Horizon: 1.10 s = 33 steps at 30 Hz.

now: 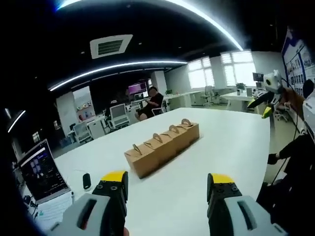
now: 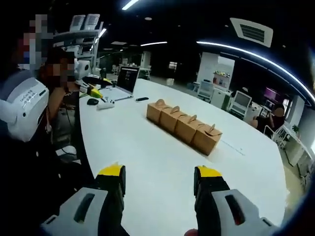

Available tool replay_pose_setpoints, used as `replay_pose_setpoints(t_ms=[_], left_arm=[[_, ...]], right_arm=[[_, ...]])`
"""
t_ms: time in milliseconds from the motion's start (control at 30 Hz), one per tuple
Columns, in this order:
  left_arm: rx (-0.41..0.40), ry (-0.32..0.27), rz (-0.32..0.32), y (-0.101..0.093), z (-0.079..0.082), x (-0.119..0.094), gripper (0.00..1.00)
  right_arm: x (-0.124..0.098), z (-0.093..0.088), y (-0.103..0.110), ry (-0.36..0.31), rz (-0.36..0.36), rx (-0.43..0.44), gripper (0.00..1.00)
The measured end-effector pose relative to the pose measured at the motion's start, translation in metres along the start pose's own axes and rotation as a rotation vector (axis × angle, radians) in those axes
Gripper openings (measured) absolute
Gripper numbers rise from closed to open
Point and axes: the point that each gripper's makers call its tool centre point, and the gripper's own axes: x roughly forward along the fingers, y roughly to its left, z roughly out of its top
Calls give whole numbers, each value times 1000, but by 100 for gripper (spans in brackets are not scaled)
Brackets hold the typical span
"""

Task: Pick up one paper box from the group, open the paper box, and remove the item inside

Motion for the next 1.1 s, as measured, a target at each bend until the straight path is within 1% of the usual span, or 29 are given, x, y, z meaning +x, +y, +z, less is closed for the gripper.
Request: replay_pose_setpoints(t_ms=[167,367,567,733,933,1033,1100], left_arm=[[2,-5,1,-9,-3,-3,65],[8,-13,-17,-21,-2,-5,65],[-2,-31,-6,-25,0,-12,65],[-5,-32,-7,-28,0,-14,65],[-9,-43,-4,-34,2,-17,65],[-8,-41,-5,-35,2,-18,65],[-10,-37,7,-32,0,-19,65]], right_arm=[[7,3,2,-9,22,2,58],[18,3,-2,4,35,5,58],[23,1,-11,9,28,16,58],[26,-1,-15,15,24,25,58],[28,-5,-29,16,10,44,58],[28,-6,-29,15,11,49,58],[29,-5,-26,12,20,46,58]])
